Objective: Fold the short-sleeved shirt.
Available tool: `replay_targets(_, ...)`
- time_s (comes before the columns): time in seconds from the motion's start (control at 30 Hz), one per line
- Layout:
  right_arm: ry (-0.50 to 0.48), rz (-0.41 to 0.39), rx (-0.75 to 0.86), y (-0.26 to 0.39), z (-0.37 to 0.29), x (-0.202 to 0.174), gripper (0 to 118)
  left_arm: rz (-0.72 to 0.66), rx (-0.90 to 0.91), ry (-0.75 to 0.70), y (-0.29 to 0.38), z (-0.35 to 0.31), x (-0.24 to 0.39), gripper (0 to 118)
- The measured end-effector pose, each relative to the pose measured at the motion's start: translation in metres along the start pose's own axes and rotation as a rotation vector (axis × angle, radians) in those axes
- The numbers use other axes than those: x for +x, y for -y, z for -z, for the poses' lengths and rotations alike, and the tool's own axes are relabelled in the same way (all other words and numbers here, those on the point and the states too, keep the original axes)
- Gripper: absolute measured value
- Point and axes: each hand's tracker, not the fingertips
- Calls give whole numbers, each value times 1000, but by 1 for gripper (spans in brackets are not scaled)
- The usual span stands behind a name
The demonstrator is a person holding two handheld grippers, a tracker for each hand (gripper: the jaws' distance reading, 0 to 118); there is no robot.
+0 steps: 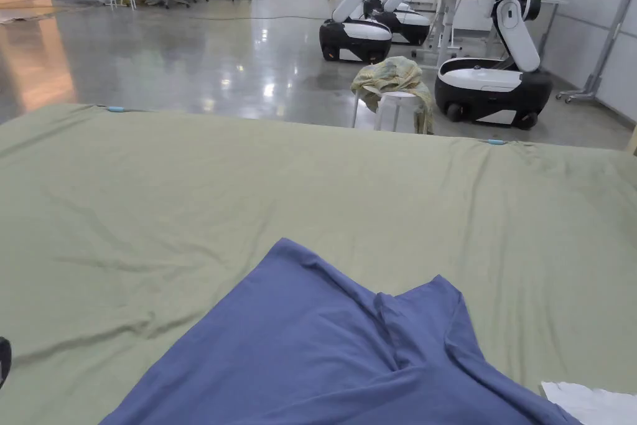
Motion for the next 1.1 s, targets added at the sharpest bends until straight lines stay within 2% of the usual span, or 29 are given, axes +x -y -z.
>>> replay_targets(0.2, -82, -65, 191, -23, 1, -42, 60, -23, 61, 71, 1, -17, 20, 52)
replay_targets(0.3, -98, -100, 212, -26, 3, -54, 56, -34, 66, 74, 5, -17, 23, 47)
replay_targets(0.33, -109, -114, 212, -27, 4, -59, 46, -38, 61, 82, 5, -17, 23, 39)
replay_targets(0.37, -111, -121, 204, -28, 5, -63, 24, -39, 54, 85, 5, -17, 24, 18)
replay_targets(0.4, -112, -130, 198, -28, 7, -67, 8, -39, 52, 92, 4, -17, 25, 16)
replay_targets(0.43, -113, -135, 194, -28, 8, -70, 1, -39, 47, 98, 4, -17, 27, 15)
replay_targets(0.47, -105, -140, 199, -26, 8, -73, 0, -37, 48, 86, 5, -18, 28, 6)
replay_targets(0.5, -103, -141, 199, -26, 8, -74, 0, -41, 38, 101, 4, -17, 27, 3)
replay_targets(0.57, -158, -110, 162, -29, 10, -74, 0, -44, 19, 99, 4, -15, 32, 2)
replay_targets(0.7, -154, -105, 158, -32, 12, -75, 0, -46, -26, 91, 9, -11, 26, 2)
replay_targets(0.87, -167, -68, 164, -33, 11, -71, 0, -166, -142, 88, 23, 3, -3, 2)
replay_targets(0.97, -183, -49, 154, -32, 13, -70, 0, -292, -286, 198, 48, 25, -31, 5)
replay_targets(1.0, -181, -48, 147, -30, 14, -70, 0, -337, -352, 232, 58, 35, -38, 13)
replay_targets(1.07, -183, -48, 126, -27, 16, -70, 0, -397, -448, 250, 80, 53, -48, 53)
replay_targets(1.1, -182, -47, 115, -25, 17, -70, 0, -407, -456, 246, 92, 58, -50, 54)
